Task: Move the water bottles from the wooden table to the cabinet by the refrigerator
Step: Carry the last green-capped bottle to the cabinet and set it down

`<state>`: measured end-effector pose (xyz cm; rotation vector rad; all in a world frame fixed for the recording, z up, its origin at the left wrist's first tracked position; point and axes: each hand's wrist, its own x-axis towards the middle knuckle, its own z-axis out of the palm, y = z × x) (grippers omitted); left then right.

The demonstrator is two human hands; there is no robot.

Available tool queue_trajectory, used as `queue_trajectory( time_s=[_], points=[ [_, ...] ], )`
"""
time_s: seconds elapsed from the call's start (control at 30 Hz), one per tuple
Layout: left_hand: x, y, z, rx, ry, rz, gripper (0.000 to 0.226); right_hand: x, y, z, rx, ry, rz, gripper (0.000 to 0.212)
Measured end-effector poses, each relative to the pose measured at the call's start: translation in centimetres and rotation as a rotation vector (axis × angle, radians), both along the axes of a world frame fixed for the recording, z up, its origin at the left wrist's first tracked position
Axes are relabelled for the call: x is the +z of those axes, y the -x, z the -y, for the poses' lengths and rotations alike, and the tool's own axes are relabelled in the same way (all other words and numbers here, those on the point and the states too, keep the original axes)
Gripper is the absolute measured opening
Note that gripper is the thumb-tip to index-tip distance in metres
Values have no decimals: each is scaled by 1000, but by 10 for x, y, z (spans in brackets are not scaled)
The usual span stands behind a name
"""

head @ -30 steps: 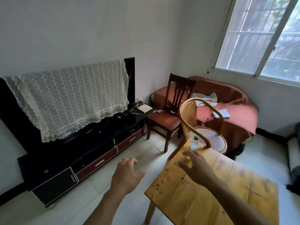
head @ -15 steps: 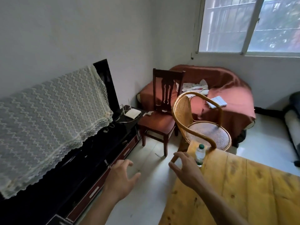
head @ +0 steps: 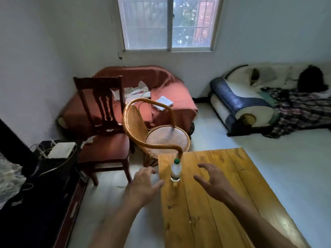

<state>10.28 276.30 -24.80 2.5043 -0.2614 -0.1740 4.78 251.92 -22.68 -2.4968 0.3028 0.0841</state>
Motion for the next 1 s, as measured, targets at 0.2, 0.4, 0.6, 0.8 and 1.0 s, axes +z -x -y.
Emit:
queue_trajectory(
  time_s=[0.2,0.4,0.6,0.8,1.0],
  points=[
    [-12,-62,16,-156,76,-16,48,8,-7,-6,-160,17,16,52],
    [-28,-74,48,-264,39,-72,49,-20,4,-2,-242,-12,-9,52],
    [-40,-68,70,-268,-34,-107,41,-41,4,22,-245,-52,-29,52],
    [-67,-74,74,-212,-50,-105,38,-70,-17,31,-187,-69,-106,52],
    [-118,-103,80,-197,-51,-209,41,-111,-37,30,-166,-46,-178,51]
  ],
)
